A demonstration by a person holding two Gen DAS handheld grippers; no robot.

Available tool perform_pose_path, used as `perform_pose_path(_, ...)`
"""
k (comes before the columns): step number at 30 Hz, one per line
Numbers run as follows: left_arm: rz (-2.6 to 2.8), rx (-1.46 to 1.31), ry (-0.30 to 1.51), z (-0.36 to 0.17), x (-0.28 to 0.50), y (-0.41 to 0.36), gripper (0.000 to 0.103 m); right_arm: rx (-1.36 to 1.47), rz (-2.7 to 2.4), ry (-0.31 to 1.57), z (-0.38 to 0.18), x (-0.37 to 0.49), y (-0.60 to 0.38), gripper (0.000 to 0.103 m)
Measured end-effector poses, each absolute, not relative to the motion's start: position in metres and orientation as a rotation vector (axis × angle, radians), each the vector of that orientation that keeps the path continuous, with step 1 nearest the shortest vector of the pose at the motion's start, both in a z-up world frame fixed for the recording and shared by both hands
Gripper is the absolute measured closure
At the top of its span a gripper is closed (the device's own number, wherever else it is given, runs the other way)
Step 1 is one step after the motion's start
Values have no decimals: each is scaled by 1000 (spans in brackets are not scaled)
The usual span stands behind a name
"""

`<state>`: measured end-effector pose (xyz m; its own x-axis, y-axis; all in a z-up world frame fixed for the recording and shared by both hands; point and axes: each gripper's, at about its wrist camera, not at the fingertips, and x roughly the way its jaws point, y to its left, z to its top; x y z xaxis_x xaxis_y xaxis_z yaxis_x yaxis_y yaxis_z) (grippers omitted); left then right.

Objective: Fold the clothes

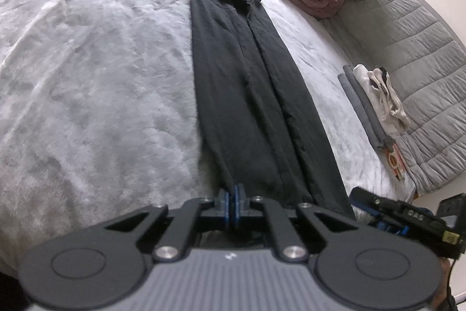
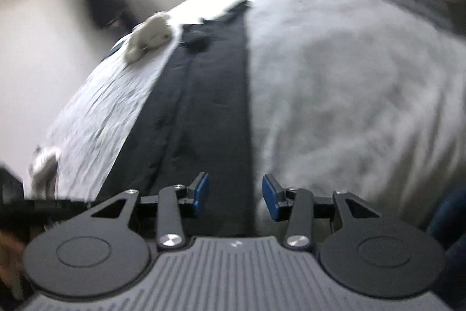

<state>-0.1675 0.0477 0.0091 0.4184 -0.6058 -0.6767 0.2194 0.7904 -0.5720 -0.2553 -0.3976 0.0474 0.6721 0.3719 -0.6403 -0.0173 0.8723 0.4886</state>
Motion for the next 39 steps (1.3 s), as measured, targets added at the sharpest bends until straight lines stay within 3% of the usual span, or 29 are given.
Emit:
perform_pose_path(5, -537, -435, 1011, 9, -169, 47, 99, 499, 236, 841, 38, -257, -401, 62)
perform_pose_path(6, -536, -430, 1007, 9, -170, 47, 100, 506, 250, 850, 38, -256, -402, 66)
perform_pose_path(8, -534, -413, 997, 11, -172, 45, 100, 535, 257, 878, 34, -251, -400, 84)
perform_pose_path(11, -523, -402, 995, 14, -174, 45, 100, 538, 249, 872, 34, -251, -399, 97)
perform_pose_path(28, -515, -303, 978, 50, -206, 38, 100, 452, 266, 828, 71, -275, -396, 98)
perform_pose_path(39, -462, -217, 1037, 41, -201, 24, 100, 403, 271, 826, 68, -274, -388, 97)
